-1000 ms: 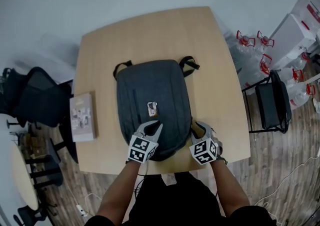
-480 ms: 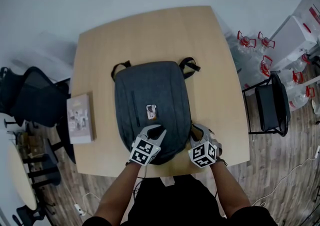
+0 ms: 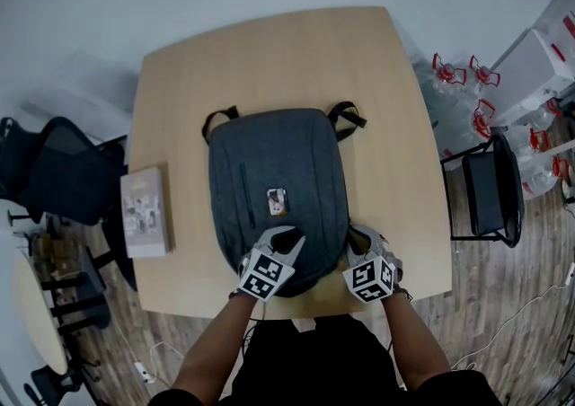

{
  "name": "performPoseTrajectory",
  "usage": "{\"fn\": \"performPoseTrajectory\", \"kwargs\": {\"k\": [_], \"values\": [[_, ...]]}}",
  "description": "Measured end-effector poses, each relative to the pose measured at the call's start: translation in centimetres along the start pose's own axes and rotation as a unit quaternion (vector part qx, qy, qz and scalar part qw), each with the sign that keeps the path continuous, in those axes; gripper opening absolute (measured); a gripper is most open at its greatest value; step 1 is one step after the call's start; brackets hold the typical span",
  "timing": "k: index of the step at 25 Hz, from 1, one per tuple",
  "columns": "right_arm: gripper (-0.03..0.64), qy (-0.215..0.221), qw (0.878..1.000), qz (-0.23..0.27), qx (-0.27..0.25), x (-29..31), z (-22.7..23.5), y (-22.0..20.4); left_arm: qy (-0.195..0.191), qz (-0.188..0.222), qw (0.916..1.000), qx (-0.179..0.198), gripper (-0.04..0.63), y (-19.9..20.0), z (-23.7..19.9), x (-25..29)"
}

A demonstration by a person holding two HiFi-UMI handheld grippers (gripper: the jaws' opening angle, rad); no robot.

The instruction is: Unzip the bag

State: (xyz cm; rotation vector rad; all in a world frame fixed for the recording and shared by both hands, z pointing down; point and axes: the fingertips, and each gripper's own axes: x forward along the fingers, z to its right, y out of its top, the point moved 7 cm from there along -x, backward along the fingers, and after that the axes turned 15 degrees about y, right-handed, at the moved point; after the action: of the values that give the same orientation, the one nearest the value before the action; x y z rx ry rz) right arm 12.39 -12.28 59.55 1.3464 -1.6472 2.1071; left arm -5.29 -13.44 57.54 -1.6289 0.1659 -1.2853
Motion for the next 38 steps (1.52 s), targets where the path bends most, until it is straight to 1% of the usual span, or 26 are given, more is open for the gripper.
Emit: {"fn": "performPoseTrajectory", "kwargs": {"k": [3,7,11,15,16,19,22,27,30,34,38], "values": [[0.032,-0.005,1.000,0.012,0.022,-0.2,0.0,-0.1,-0.001,-0.002,1.0000,0.004,0.091,-0.1,0.0,0.0],[0.032,-0.010,0.999,0.024,0.048,-0.4,0.3,-0.3,-0.003,-0.002,1.0000,0.003,0.091,-0.1,0.1,0.1],[0.032,-0.017,0.998,0.033,0.055,-0.4,0.5,-0.2,-0.004,-0.004,1.0000,0.004,0.091,-0.2,0.1,0.0],[0.025,-0.019,0.999,0.033,0.027,-0.4,0.4,0.0,-0.004,-0.006,0.9999,0.008,0.091,-0.2,0.2,0.1],[0.012,-0.021,0.999,0.033,0.015,-0.5,0.3,0.0,-0.003,-0.006,0.9999,0.010,0.091,-0.2,0.2,0.2],[0.011,-0.024,0.999,0.036,-0.007,-0.8,-0.1,-0.1,0.004,-0.010,0.9997,0.021,0.089,-0.2,0.2,0.2],[0.009,-0.023,0.999,0.039,-0.007,-1.2,-0.2,-0.1,0.016,-0.017,0.9991,0.035,0.089,-0.3,0.1,0.2],[0.009,-0.020,0.999,0.033,-0.003,-1.7,-0.4,-0.2,0.018,-0.025,0.9987,0.041,0.089,-0.2,0.2,0.3],[0.009,-0.008,1.000,0.018,-0.023,-1.8,-0.8,-0.3,0.017,-0.028,0.9987,0.040,0.089,-0.4,0.1,0.4],[0.009,0.008,0.999,0.005,-0.049,-2.3,-1.5,-0.5,0.007,-0.026,0.9992,0.029,0.088,-0.2,0.1,0.7],[0.009,0.025,0.996,-0.010,-0.080,-2.6,-2.8,-0.6,0.010,-0.029,0.9993,0.021,0.089,-0.1,0.0,0.8]]}}
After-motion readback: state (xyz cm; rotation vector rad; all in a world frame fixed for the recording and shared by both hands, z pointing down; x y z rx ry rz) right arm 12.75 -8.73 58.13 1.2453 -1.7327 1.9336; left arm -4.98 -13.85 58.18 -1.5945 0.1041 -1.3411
